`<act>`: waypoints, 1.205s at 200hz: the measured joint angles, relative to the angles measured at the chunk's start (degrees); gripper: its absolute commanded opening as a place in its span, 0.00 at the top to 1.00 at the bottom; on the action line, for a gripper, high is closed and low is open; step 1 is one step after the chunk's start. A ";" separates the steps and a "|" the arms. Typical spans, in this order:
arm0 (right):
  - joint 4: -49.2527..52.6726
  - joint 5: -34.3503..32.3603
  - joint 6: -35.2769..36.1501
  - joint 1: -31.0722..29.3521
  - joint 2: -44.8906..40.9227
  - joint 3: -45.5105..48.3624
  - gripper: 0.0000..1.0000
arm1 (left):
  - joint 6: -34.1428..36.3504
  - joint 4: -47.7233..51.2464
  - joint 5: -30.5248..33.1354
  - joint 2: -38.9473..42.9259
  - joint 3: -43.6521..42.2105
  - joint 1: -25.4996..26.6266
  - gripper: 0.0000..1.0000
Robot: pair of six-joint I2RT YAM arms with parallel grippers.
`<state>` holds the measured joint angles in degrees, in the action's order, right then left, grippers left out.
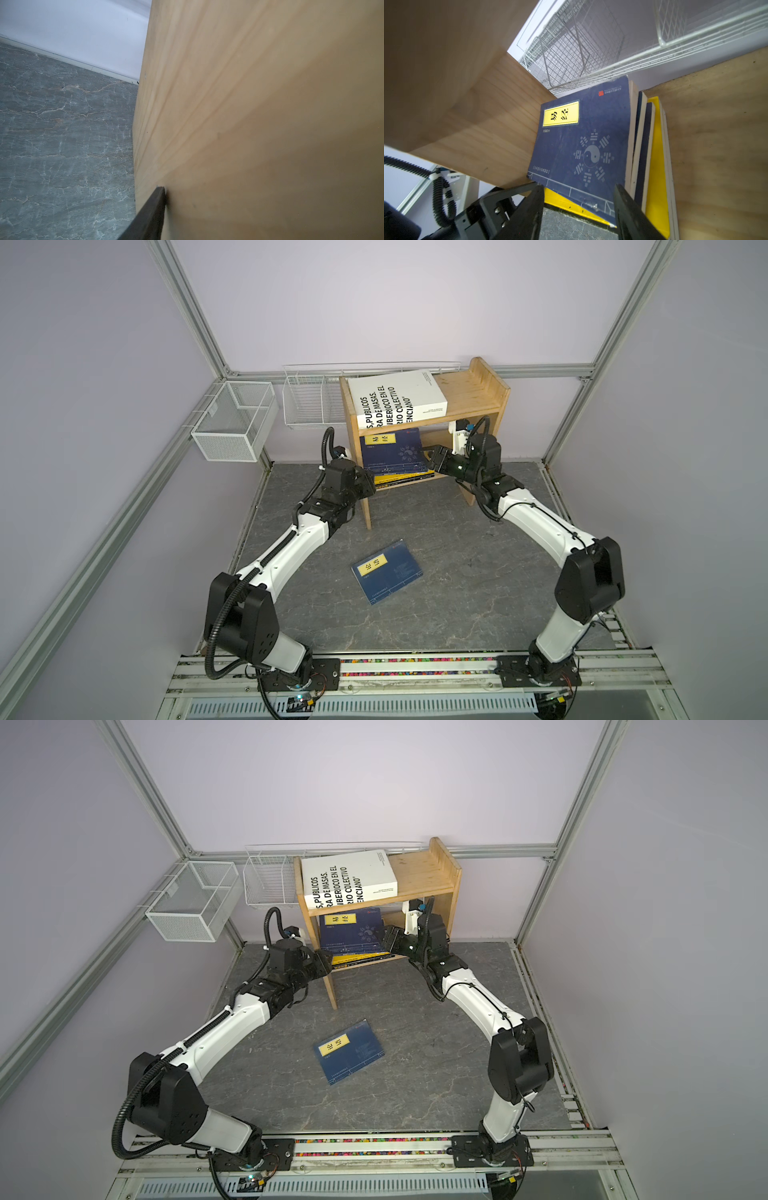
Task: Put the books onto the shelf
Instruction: 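Release the shelved blue book and withdraw both grippers from the shelf, then lower both grippers to the blue book lying on the floor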
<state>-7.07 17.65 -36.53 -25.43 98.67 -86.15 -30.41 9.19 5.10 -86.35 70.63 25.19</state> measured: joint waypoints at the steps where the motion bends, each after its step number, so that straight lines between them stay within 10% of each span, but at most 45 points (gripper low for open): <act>1: 0.02 0.00 0.00 0.00 -0.09 0.07 0.43 | 0.04 0.02 0.02 0.02 0.00 0.00 0.43; 134: 10.10 0.85 9.86 -5.99 -15.02 14.25 0.29 | 1.70 0.63 -10.05 26.97 -19.85 -0.59 0.11; 241: 11.43 -0.33 9.68 -8.81 -2.12 29.18 0.23 | -24.24 7.19 -12.04 42.18 -51.58 -0.52 0.12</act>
<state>4.36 17.32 -26.85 -34.24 96.55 -56.97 -54.65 16.38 -6.94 -44.16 19.05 24.67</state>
